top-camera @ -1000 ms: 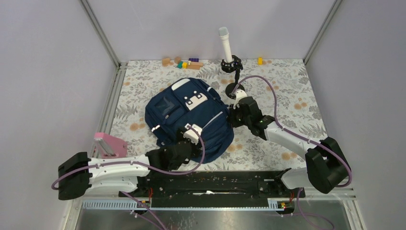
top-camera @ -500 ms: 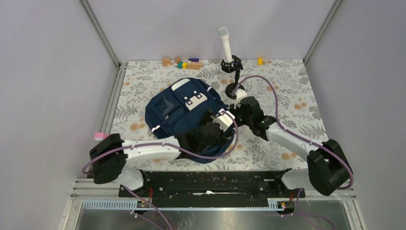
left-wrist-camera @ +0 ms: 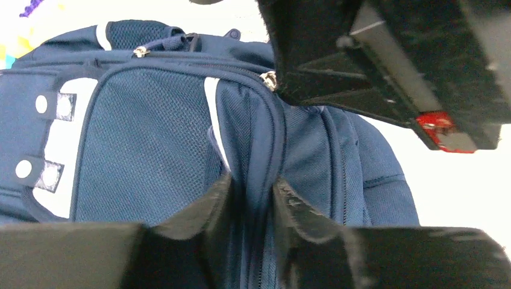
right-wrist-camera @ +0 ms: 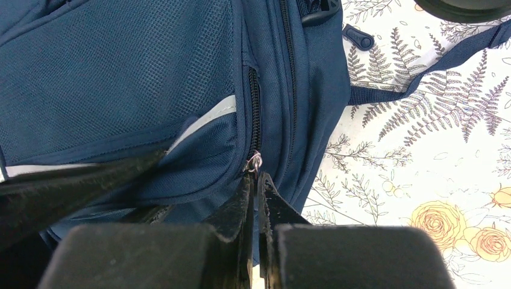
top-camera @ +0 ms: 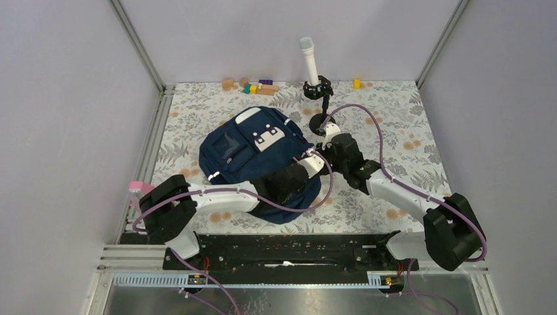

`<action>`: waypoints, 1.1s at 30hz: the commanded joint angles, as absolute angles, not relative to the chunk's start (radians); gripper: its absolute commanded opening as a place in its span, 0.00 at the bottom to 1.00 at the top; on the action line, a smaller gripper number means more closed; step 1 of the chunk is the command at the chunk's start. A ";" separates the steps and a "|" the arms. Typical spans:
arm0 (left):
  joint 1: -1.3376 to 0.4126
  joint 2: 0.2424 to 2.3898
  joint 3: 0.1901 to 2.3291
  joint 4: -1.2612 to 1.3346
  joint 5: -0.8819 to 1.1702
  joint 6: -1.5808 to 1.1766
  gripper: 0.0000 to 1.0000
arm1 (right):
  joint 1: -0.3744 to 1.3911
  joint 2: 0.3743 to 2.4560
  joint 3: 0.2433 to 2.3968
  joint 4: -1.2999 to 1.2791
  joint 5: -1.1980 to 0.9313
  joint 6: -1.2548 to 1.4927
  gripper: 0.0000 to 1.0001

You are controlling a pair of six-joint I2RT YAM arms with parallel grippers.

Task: Pack the student bag
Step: Zip the student bag at the center of the board.

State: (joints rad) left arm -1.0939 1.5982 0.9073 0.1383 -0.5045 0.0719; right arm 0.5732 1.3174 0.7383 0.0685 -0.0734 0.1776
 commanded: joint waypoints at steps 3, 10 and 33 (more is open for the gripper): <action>-1.086 1.598 0.882 0.181 -0.508 0.095 0.00 | 0.560 1.272 0.733 0.084 -0.061 0.174 0.00; -1.095 1.460 0.752 0.221 -0.445 0.055 0.00 | 0.559 1.242 0.772 0.013 -0.014 0.117 0.00; -1.120 1.162 0.530 0.057 -0.556 -0.108 0.00 | 0.560 1.499 1.062 -0.113 -0.307 -0.149 0.00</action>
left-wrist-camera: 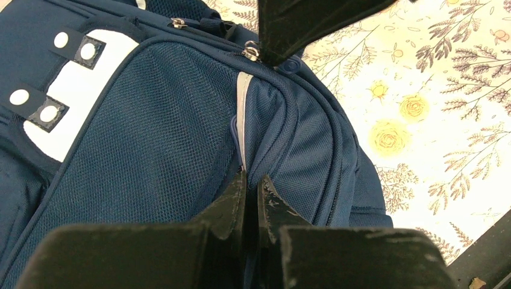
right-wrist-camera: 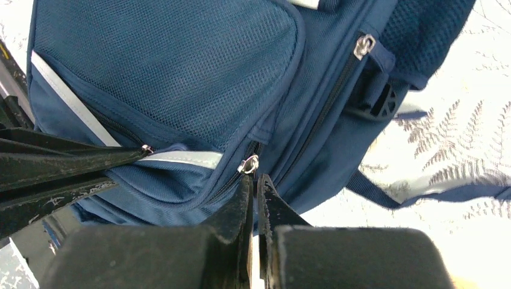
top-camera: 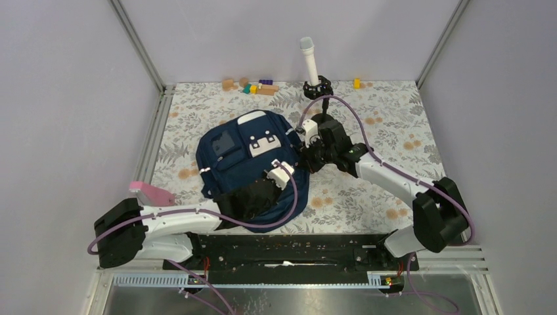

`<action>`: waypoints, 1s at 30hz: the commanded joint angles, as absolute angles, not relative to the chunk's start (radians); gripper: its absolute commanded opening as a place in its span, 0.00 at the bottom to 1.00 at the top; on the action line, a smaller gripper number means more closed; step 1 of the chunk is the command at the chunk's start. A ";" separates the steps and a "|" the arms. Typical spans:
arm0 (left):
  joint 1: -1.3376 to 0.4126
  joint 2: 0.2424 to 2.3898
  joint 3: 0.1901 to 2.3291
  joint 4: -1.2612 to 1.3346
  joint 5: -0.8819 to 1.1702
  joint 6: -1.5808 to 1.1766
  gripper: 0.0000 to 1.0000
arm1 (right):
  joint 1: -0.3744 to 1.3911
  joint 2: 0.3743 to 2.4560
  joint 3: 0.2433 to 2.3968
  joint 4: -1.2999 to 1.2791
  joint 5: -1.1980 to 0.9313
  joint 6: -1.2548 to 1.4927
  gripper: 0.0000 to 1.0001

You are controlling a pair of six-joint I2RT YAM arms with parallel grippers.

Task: Pack the student bag
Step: Zip the student bag at the center of the board.

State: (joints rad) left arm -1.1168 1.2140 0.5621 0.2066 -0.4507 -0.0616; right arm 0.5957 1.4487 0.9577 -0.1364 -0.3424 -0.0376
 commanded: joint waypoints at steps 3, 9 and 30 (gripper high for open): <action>-1.120 1.143 0.523 0.050 -0.561 -0.120 0.00 | 0.561 1.568 1.121 -0.164 -0.367 -0.164 0.00; -1.120 1.109 0.519 0.041 -0.552 -0.115 0.00 | 0.561 1.660 1.160 -0.183 -0.380 -0.150 0.00; -1.094 1.086 0.535 0.006 -0.516 -0.152 0.00 | 0.561 1.776 1.353 -0.131 -0.322 -0.118 0.08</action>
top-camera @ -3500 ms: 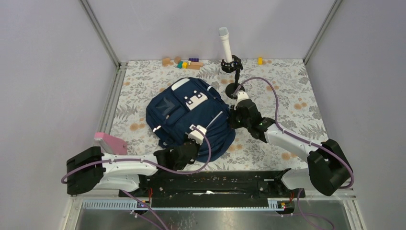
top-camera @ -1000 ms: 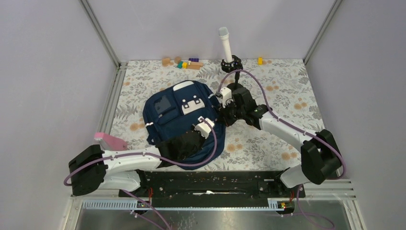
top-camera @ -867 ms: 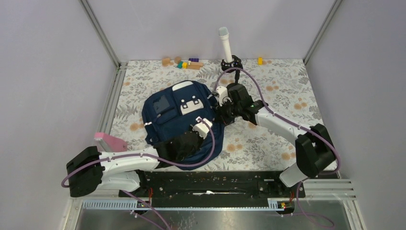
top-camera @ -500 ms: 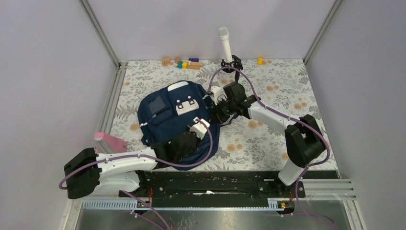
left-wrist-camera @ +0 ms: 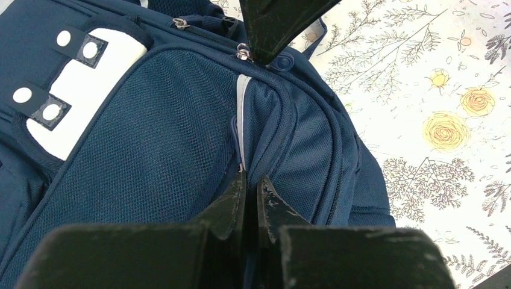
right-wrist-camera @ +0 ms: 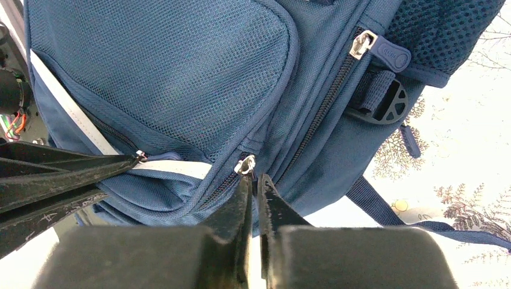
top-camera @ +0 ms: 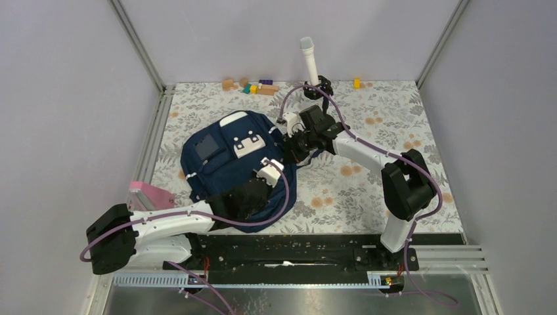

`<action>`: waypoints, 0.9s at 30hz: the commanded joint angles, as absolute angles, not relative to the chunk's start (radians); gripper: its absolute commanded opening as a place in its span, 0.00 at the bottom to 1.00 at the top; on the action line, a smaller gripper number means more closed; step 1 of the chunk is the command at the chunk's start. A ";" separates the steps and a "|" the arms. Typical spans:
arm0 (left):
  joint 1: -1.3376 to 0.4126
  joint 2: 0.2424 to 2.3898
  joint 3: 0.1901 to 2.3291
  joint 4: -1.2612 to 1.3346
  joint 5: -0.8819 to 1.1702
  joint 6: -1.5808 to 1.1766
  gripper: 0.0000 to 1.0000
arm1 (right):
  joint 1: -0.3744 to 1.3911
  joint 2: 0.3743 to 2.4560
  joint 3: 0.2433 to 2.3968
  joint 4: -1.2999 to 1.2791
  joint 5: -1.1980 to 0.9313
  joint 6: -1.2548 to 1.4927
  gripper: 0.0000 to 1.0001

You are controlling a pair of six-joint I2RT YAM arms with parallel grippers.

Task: Pack the student bag
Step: Zip the student bag at the center of the board, then reset both arms

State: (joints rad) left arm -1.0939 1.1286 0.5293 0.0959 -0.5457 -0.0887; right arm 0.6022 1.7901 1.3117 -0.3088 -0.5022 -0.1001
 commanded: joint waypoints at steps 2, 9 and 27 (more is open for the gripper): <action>-1.079 1.104 0.560 -0.023 -0.490 -0.180 0.00 | 0.561 1.730 1.302 -0.096 -0.322 -0.119 0.30; -1.062 1.151 0.614 -0.015 -0.414 -0.238 0.56 | 0.560 1.515 1.126 -0.070 -0.236 -0.118 0.67; -0.661 0.946 0.757 -0.188 -0.205 -0.321 0.99 | 0.343 1.018 0.808 -0.216 0.070 0.107 1.00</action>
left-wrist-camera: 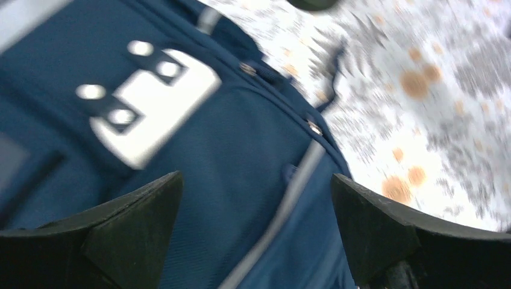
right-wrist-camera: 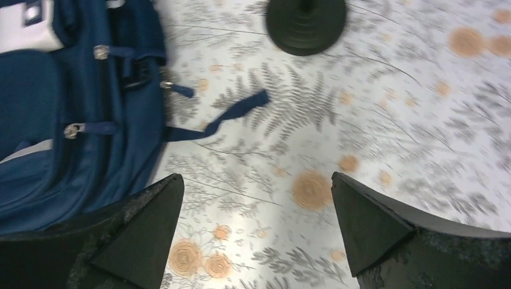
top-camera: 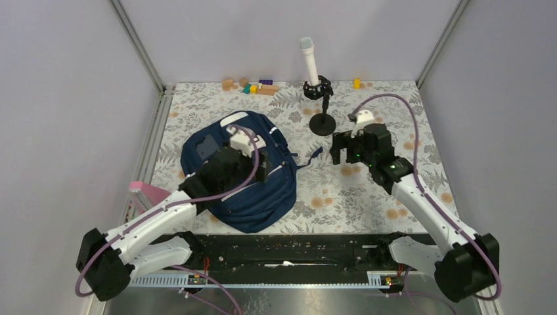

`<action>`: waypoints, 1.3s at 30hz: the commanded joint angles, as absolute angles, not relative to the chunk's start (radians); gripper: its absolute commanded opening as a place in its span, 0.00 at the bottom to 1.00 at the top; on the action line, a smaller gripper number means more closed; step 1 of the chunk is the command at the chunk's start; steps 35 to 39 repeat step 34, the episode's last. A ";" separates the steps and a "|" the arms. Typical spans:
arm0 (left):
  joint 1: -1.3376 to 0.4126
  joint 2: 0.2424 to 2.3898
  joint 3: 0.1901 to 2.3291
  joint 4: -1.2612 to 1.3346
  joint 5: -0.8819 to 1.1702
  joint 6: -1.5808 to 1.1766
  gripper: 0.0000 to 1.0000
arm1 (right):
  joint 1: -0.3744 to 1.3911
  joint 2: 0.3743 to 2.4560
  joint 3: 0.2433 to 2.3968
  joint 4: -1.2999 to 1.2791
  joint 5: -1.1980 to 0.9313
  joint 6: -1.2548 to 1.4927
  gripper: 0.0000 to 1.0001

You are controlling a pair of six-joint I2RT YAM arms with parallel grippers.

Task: Pack the student bag
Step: Reset both arms

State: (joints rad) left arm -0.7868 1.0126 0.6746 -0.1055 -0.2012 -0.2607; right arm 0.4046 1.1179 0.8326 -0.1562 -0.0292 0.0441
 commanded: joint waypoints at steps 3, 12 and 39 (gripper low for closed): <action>-0.541 0.896 0.811 -0.292 -0.247 -0.390 0.99 | 0.274 0.910 0.787 -0.267 0.066 0.136 1.00; -0.420 0.790 1.026 -0.613 -0.443 -0.321 0.99 | 0.244 0.599 0.720 -0.264 0.167 0.119 1.00; -0.420 0.570 0.846 -0.541 -0.520 -0.225 0.99 | 0.244 0.347 0.522 -0.083 0.225 0.067 1.00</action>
